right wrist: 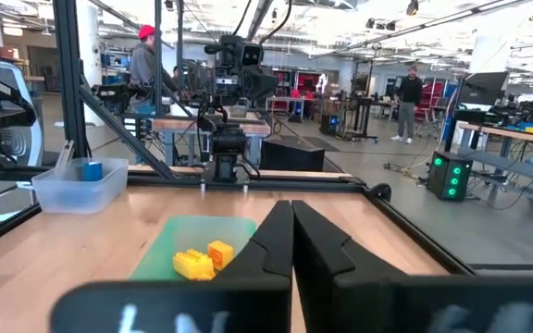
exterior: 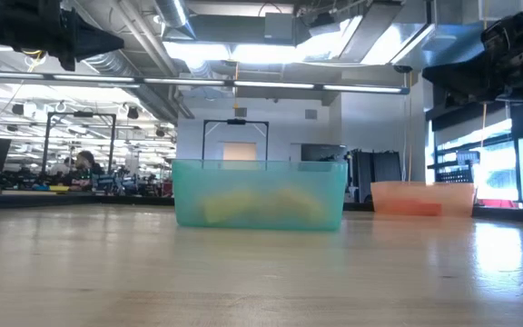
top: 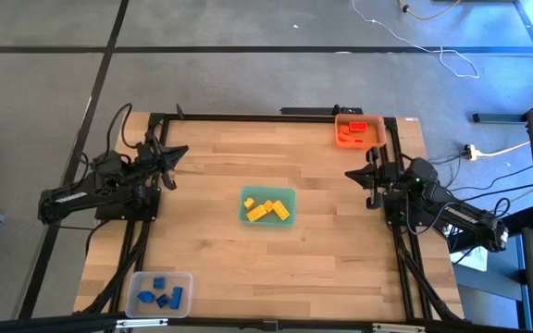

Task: Sort & place blocks by color
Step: Return to Home Position

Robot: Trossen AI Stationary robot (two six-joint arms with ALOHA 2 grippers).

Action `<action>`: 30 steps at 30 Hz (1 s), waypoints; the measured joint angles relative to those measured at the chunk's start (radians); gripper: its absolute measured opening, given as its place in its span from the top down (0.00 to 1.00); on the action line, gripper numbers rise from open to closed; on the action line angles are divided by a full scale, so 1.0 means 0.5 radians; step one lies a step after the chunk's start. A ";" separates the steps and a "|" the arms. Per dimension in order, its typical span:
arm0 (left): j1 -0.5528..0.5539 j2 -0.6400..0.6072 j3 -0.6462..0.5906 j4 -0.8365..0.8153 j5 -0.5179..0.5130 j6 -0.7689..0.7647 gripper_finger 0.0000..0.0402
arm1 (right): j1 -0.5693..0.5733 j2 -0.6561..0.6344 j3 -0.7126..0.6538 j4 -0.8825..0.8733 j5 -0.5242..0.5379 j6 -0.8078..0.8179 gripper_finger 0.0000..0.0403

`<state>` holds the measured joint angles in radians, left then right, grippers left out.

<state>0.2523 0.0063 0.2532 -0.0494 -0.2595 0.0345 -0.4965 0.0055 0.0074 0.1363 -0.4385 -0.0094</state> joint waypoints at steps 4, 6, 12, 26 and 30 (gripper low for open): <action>0.000 0.000 0.000 -0.001 0.031 0.003 1.00 | 0.000 0.000 0.000 0.001 0.000 0.009 1.00; 0.000 0.000 0.000 -0.005 0.032 0.002 1.00 | 0.000 -0.001 0.000 0.001 0.001 0.009 1.00; 0.000 -0.001 -0.034 0.000 0.037 0.003 1.00 | 0.000 -0.001 0.000 0.001 -0.001 0.016 1.00; 0.005 0.001 -0.487 0.488 0.177 -0.057 1.00 | 0.000 -0.002 0.000 0.002 -0.001 0.063 1.00; 0.005 0.010 -0.491 0.480 0.225 -0.048 1.00 | 0.000 -0.002 0.000 0.002 0.000 0.062 1.00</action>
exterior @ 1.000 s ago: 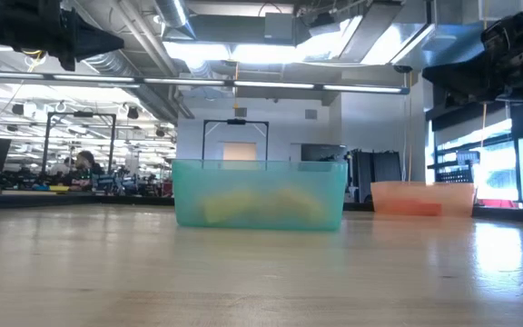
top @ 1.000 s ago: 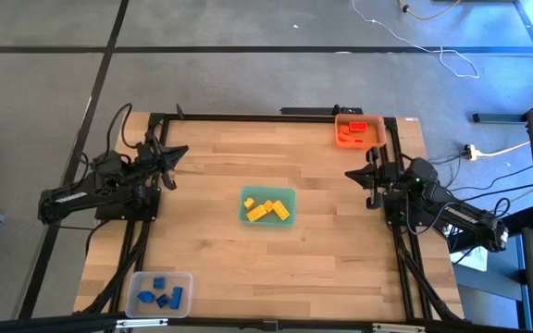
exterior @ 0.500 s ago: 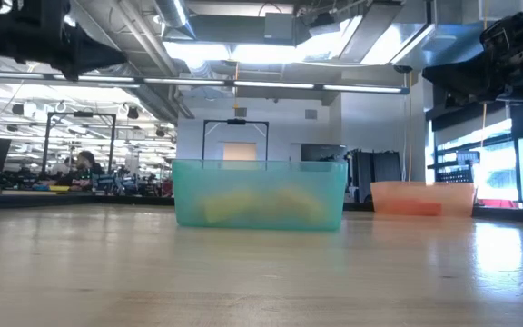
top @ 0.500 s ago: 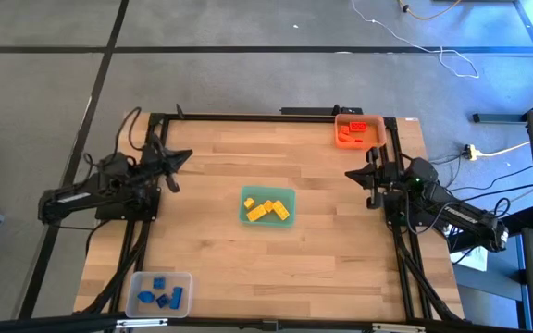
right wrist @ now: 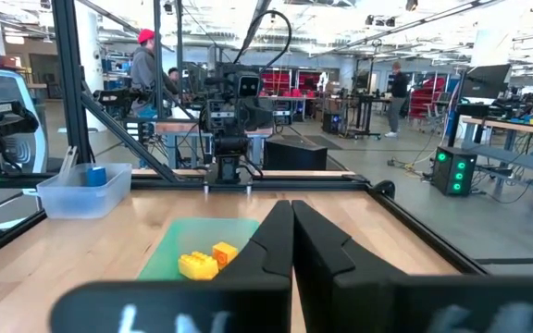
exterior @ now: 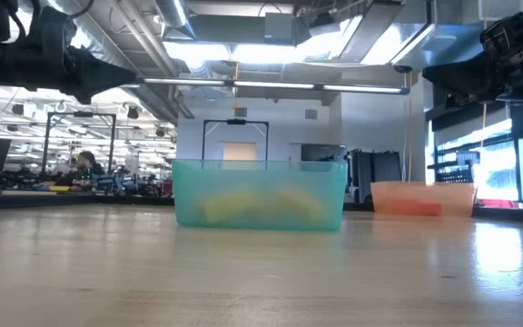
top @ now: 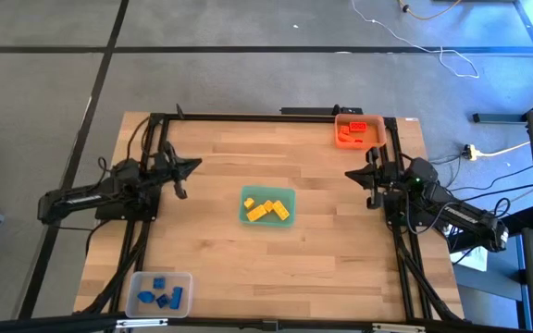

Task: Sort & place blocks by color
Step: Return to Home Position

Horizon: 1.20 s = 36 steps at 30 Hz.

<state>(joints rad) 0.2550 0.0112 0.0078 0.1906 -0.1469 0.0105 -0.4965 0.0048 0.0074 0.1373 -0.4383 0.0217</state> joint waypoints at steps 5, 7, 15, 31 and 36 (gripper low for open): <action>0.001 -0.001 0.000 -0.063 0.061 0.000 1.00 | 0.000 0.000 0.000 0.000 0.000 -0.003 1.00; 0.001 0.000 0.000 -0.127 0.110 -0.007 1.00 | 0.000 0.000 0.000 -0.006 0.000 -0.010 1.00; 0.001 -0.001 0.000 -0.266 0.499 -0.016 1.00 | 0.001 0.002 0.000 -0.115 0.000 -0.008 1.00; 0.001 0.004 0.001 -0.351 0.191 0.052 1.00 | 0.000 0.002 0.000 -0.112 0.000 -0.008 1.00; 0.001 0.003 0.001 -0.337 0.123 0.052 1.00 | 0.000 0.002 0.000 -0.112 0.000 -0.009 0.99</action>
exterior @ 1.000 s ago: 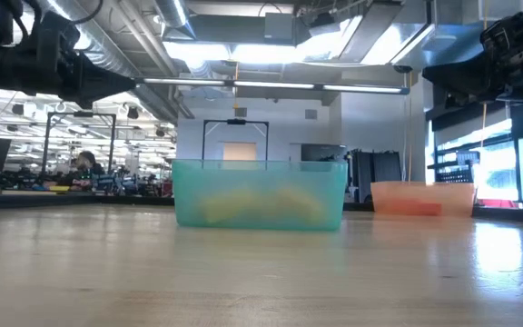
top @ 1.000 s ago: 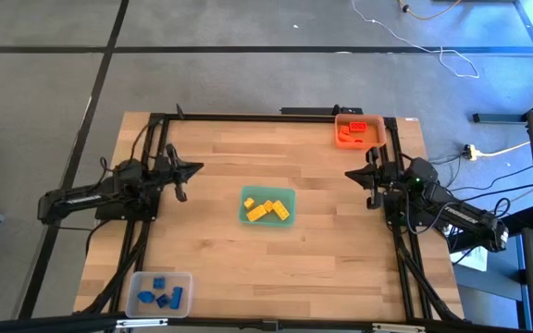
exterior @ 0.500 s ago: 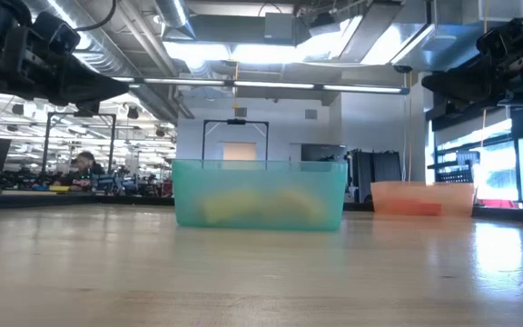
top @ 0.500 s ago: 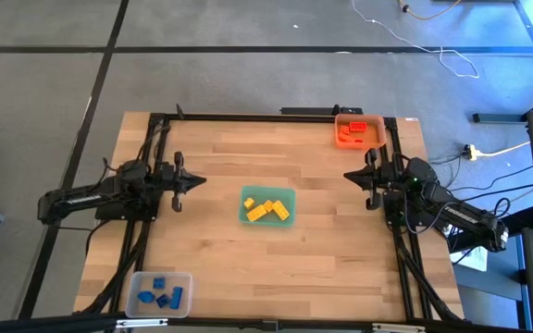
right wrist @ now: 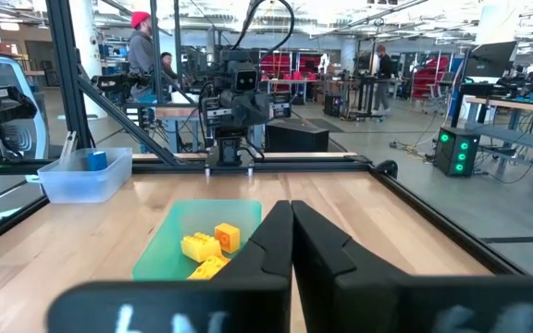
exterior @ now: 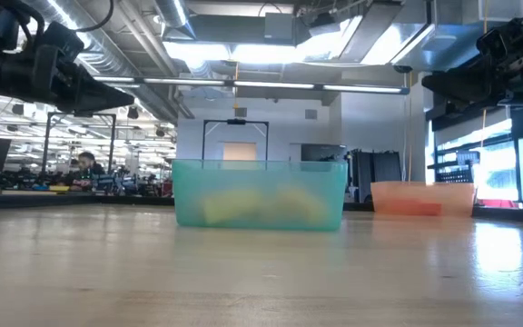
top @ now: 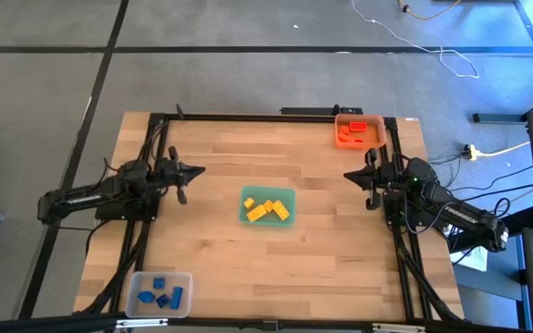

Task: Sort & place blocks by color
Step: Return to Home Position

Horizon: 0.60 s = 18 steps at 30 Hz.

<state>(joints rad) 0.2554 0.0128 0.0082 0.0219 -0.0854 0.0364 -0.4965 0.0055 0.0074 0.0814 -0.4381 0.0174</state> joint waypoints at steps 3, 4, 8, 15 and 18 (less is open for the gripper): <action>-0.001 0.000 0.000 0.000 0.000 0.000 1.00 | 0.001 0.000 0.000 0.001 0.000 0.000 0.98; 0.000 0.000 0.000 0.000 0.000 -0.001 1.00 | 0.000 0.000 0.000 0.001 0.000 0.000 0.97; 0.000 0.000 0.000 0.001 -0.001 0.000 1.00 | 0.001 0.000 0.000 0.001 0.000 0.000 0.97; 0.000 0.000 0.000 0.002 -0.003 -0.001 1.00 | 0.000 0.000 -0.001 0.001 0.000 0.000 0.97; 0.000 0.000 0.000 0.002 -0.004 0.000 1.00 | 0.001 0.000 0.000 0.001 0.000 0.000 0.97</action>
